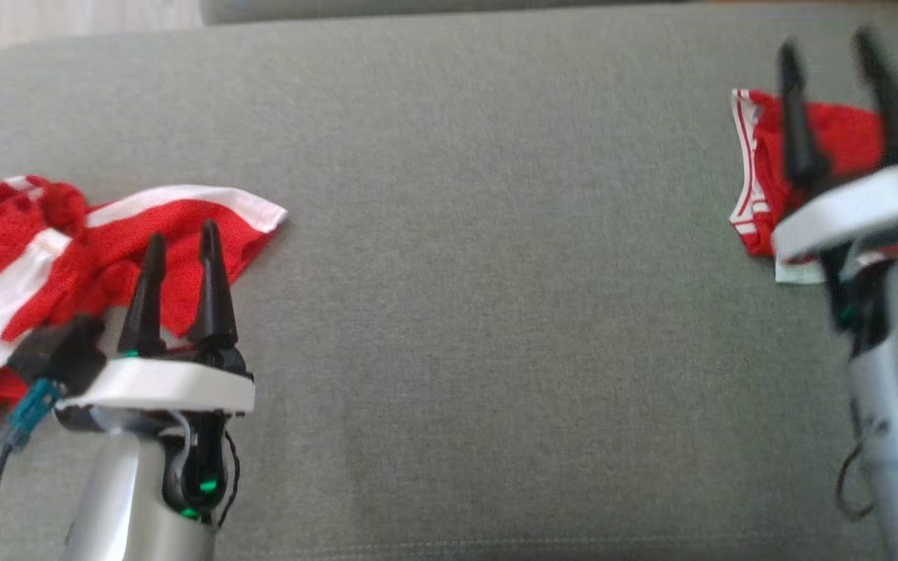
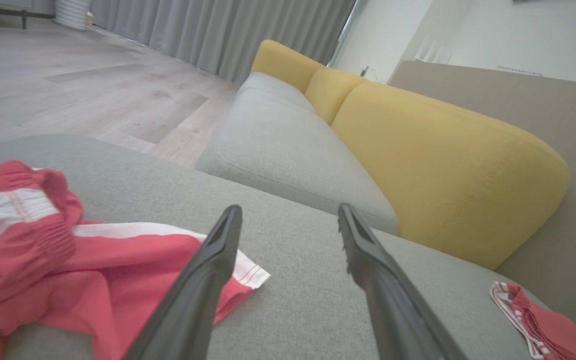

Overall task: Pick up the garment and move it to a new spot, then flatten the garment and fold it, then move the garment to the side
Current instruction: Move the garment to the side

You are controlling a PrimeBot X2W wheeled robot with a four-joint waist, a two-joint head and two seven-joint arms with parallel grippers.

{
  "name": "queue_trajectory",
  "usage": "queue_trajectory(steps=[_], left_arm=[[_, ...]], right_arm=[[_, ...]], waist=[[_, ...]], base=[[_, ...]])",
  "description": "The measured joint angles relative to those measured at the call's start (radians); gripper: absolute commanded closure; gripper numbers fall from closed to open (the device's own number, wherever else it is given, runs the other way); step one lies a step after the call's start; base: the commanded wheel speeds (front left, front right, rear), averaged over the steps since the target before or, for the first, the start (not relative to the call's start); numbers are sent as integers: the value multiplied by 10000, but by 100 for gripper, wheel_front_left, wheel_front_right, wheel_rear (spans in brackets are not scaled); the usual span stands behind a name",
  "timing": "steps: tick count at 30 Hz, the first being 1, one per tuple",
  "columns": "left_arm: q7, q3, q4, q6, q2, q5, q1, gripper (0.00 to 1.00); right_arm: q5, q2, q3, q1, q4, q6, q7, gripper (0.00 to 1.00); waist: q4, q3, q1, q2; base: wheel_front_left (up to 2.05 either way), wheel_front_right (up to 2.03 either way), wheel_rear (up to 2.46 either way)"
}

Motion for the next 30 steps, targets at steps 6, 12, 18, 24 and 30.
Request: queue_trajectory(steps=[6, 12, 18, 24, 30], left_arm=[[0, -174, -48, 115, 6, -67, 440, 0], [0, -491, -84, 119, 15, 17, 1126, 0], [0, -1018, -357, 111, 27, 245, 1723, 0], [0, -1292, -428, 127, 27, 401, 2043, 0], [0, -1285, -564, 401, 42, 435, 2131, 0]], right_arm=[[161, 552, 217, 1147, -113, 0, -314, 0], [-180, 1237, -58, 2529, -173, 0, -675, 0], [-826, 1707, -537, 4027, -247, 0, -1141, 0], [-773, 1758, -568, 4754, -291, 0, -1476, 0], [-715, 1770, -560, 4858, -297, 0, -1616, 0]], waist=[[313, -583, 0, 0], [540, -1075, 0, 0], [586, -1406, 0, 0], [509, -1523, 0, 0], [391, -1564, 0, 0]], base=[[0, 0, 0], [0, 0, 0], [0, 0, 0], [0, 0, 0], [0, 0, 0]])
